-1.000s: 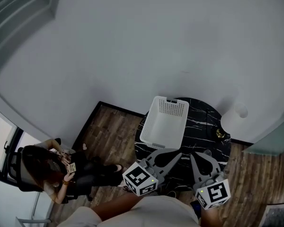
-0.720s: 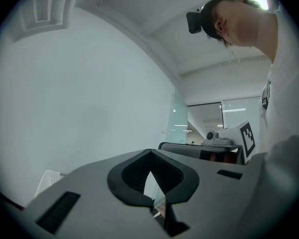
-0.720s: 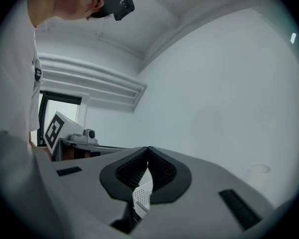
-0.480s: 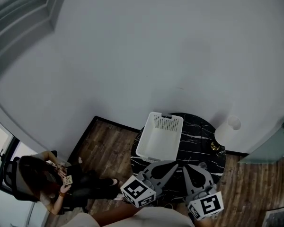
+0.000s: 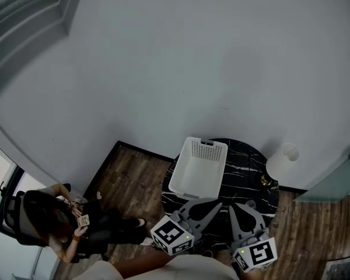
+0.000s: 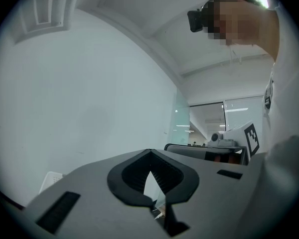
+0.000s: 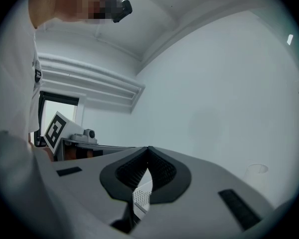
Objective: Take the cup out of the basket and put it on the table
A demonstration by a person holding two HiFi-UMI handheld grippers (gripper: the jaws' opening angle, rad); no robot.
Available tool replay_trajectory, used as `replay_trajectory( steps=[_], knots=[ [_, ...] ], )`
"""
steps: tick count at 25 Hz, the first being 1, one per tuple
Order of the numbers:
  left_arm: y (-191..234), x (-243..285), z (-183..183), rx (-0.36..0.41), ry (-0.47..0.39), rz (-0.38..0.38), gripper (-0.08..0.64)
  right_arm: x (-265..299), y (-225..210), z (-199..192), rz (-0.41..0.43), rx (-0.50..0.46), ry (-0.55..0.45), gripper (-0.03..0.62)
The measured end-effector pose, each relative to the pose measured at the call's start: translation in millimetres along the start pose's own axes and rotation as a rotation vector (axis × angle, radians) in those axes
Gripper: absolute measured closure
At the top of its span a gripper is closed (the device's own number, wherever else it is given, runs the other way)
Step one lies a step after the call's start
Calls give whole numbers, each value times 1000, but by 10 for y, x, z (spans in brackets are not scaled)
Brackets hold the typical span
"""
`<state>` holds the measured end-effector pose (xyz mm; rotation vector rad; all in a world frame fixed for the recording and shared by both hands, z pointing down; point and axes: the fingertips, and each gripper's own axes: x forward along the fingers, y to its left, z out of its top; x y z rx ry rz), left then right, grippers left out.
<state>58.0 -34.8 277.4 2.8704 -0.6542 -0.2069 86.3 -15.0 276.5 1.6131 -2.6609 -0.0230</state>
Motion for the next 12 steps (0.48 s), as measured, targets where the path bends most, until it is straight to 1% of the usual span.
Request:
replay_trajectory(
  steps=[12],
  knots=[
    [59, -14, 0, -5, -1, 0, 555, 48, -12, -3, -8, -5, 7, 585]
  ],
)
